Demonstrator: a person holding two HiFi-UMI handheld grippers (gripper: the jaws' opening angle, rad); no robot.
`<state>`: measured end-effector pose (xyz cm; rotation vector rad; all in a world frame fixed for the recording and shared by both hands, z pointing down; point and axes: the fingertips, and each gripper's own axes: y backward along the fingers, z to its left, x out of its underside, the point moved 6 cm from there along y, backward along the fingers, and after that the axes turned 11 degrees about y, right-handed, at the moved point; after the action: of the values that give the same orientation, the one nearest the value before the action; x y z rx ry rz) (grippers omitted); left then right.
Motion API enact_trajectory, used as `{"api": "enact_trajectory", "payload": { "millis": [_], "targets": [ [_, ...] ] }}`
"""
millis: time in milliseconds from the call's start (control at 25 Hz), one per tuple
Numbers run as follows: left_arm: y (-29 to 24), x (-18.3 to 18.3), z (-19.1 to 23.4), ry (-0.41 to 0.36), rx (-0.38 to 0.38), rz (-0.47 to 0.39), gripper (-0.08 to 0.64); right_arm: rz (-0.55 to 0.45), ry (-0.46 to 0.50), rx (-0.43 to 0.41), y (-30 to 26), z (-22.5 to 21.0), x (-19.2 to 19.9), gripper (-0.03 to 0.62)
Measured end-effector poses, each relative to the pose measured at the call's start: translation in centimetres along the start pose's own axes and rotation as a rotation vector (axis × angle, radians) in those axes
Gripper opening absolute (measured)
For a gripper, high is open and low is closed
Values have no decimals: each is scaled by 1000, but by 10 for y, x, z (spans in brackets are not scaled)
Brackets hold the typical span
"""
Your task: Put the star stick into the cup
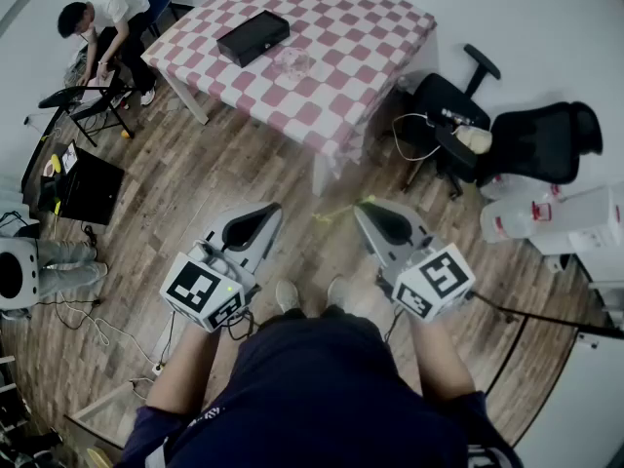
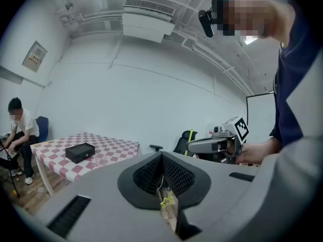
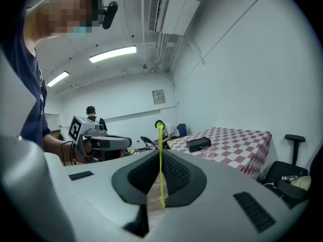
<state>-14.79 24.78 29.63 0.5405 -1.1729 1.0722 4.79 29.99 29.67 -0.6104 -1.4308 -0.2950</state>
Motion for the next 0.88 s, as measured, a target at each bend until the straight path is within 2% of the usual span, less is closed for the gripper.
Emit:
{"api": "enact_trajectory", "payload": {
  "millis": [520, 880],
  "targets": [
    [-18, 10, -14, 15, -18, 12, 31, -1, 6, -20, 12, -13, 7, 26],
    [-37, 9, -48, -5, -62, -13, 31, -31, 64, -60, 40, -35, 4, 26]
  ]
}}
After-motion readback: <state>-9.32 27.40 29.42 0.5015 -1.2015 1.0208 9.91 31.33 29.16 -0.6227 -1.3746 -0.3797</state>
